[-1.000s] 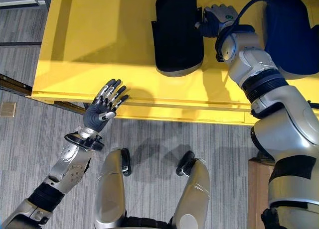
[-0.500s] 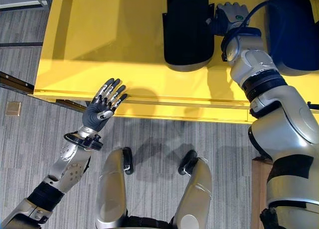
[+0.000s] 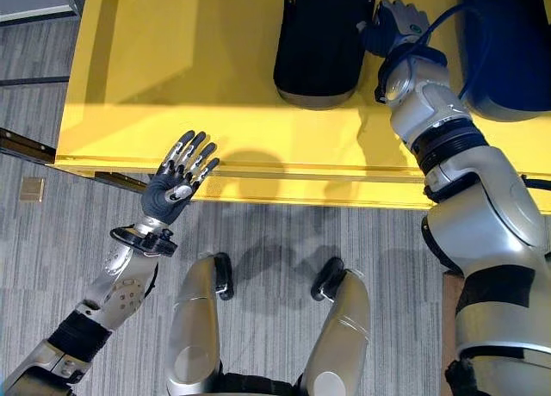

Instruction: Move parts from the plastic box to the shelf.

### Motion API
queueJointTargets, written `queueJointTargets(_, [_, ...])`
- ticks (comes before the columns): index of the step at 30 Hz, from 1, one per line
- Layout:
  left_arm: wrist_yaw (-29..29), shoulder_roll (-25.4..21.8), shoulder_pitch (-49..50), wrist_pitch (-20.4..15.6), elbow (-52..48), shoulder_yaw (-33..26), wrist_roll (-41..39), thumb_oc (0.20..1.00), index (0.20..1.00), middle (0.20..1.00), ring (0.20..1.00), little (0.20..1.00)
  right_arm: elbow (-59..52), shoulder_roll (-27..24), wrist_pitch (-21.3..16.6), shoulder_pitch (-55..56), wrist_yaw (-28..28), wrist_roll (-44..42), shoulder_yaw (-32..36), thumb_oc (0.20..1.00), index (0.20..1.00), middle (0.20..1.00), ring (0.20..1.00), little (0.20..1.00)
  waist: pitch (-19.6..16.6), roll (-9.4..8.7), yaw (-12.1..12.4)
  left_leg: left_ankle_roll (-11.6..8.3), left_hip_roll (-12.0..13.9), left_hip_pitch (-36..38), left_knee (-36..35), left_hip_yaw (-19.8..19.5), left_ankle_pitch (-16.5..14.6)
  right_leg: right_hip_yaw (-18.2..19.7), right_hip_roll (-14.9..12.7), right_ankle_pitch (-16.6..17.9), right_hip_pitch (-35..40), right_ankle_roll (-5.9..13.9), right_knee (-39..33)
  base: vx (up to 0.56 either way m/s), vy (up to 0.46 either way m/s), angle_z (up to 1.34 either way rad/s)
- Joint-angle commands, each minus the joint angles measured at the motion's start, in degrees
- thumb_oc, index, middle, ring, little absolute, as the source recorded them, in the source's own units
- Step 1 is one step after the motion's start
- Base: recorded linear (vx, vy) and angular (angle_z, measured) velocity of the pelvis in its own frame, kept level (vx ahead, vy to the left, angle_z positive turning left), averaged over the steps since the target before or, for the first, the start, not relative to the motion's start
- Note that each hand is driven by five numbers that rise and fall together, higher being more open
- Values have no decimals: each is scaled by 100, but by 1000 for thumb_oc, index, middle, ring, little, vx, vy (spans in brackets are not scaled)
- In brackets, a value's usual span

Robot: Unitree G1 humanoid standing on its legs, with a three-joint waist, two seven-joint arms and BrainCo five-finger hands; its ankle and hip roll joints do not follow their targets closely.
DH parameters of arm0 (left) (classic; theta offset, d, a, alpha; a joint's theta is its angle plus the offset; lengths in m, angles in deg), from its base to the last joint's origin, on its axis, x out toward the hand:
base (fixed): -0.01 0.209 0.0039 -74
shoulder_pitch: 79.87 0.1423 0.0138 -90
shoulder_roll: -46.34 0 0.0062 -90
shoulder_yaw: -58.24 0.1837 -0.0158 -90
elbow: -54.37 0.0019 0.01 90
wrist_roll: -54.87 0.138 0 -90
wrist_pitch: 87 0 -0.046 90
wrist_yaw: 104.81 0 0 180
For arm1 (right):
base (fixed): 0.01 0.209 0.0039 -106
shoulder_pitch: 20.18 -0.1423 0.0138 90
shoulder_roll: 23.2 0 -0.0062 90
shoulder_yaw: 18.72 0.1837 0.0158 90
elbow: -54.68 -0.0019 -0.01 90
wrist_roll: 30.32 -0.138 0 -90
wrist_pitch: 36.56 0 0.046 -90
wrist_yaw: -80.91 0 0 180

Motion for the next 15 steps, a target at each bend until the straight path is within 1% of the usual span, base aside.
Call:
queueJointTargets(1, [-3, -164, -119, -233, -231, 148, -69, 1000, 1000, 1000, 1000, 1000, 148, 34, -152, -871, 401, 286, -36, 200, 200, 200, 200, 200, -199, 175, 142, 226, -198, -216, -536, -273, 198, 51, 182, -697, 241, 67, 529, 29, 10, 6])
queueJointTargets(5, [-83, -222, -168, -314, -209, 140, -8, 1000, 1000, 1000, 1000, 1000, 135, 48, -162, -904, 468, 242, -94, 200, 200, 200, 200, 200, -199, 177, 166, 228, -198, -305, -473, -286, 183, 45, 169, -708, 179, 60, 580, 2, 2, 1])
queueJointTargets(8, [-71, -243, -170, -293, -228, 105, -32, 1000, 1000, 1000, 1000, 1000, 110, 60, -113, -927, 459, 230, -82, 200, 200, 200, 200, 200, -199, 183, 178, 225, -214, -322, -482, -282, 184, 33, 174, -709, 174, 70, 570, 14, 10, 3])
queueJointTargets(9, [-61, -257, -145, -267, -270, 88, -21, 1000, 1000, 1000, 1000, 1000, 98, 58, -58, -908, 492, 371, -66, 200, 200, 200, 200, 200, -199, 184, 194, 228, -214, -335, -490, -281, 184, 23, 173, -714, 172, 69, 569, 0, 0, 0])
queueJointTargets(15, [-20, -252, -54, -249, -317, 95, -27, 1000, 1000, 1000, 1000, 1000, 84, 6, -202, -907, 409, 915, -204, 200, 200, 200, 200, 200, -199, 191, 217, 239, -232, -343, -506, -297, 184, 2, 164, -725, 190, 68, 561, 0, 0, 0])
